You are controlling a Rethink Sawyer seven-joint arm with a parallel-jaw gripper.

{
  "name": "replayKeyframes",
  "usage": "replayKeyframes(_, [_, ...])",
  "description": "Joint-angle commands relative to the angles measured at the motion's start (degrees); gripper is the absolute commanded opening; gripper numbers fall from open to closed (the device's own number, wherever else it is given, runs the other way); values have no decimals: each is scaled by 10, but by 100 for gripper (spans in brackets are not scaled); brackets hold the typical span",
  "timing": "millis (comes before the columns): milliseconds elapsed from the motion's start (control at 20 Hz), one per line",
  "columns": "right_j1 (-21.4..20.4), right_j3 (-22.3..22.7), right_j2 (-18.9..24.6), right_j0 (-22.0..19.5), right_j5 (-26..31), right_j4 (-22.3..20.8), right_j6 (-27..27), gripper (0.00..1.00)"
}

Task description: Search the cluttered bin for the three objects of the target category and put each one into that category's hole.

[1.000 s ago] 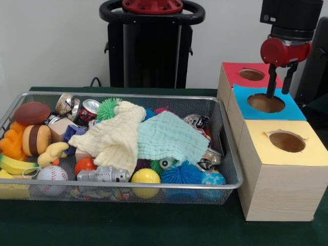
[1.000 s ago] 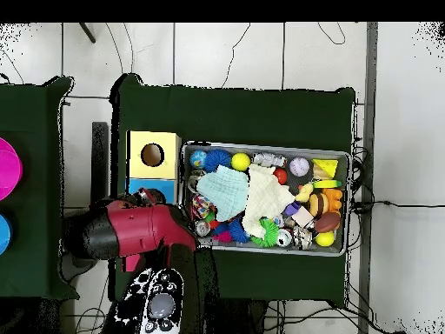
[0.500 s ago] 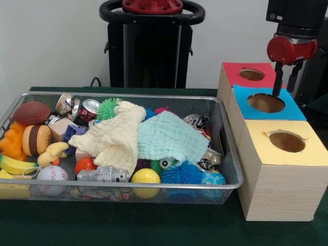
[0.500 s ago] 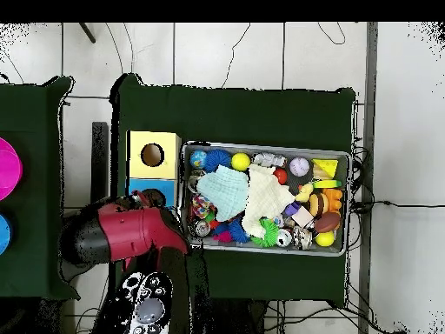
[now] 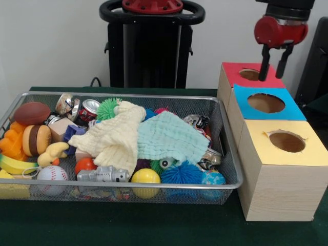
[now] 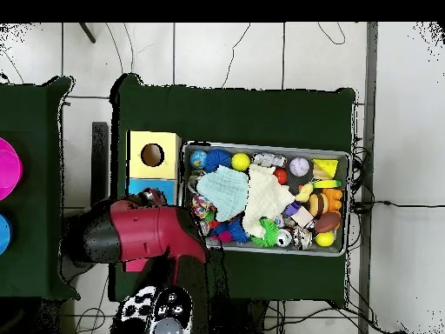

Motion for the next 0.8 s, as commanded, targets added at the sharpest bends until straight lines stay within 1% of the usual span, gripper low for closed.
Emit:
replayKeyframes(50, [-35, 5, 9, -78, 87, -26, 11, 100])
replayKeyframes(300, [-48, 7, 51, -145, 93, -35, -41, 100])
replayKeyframes(350, [-53, 4, 60, -166, 101, -37, -60, 100])
replayKeyframes(400, [-55, 4, 66, -175, 103, -40, -67, 100])
replayKeyframes(450, [-59, -2, 72, -194, 114, -41, -84, 100])
replayKeyframes(500, [-61, -3, 77, -202, 120, -46, -88, 100])
replayKeyframes(550, [-65, -11, 82, -222, 132, -51, -102, 100])
replayKeyframes(600, [-66, -13, 83, -229, 134, -58, -105, 100])
replayKeyframes(650, [-67, -19, 87, -248, 142, -66, -118, 100])
replayKeyframes(750, [-71, -17, 95, -273, 140, -76, -130, 100])
replayKeyframes(800, [-77, -9, 100, -283, 134, -80, -133, 100])
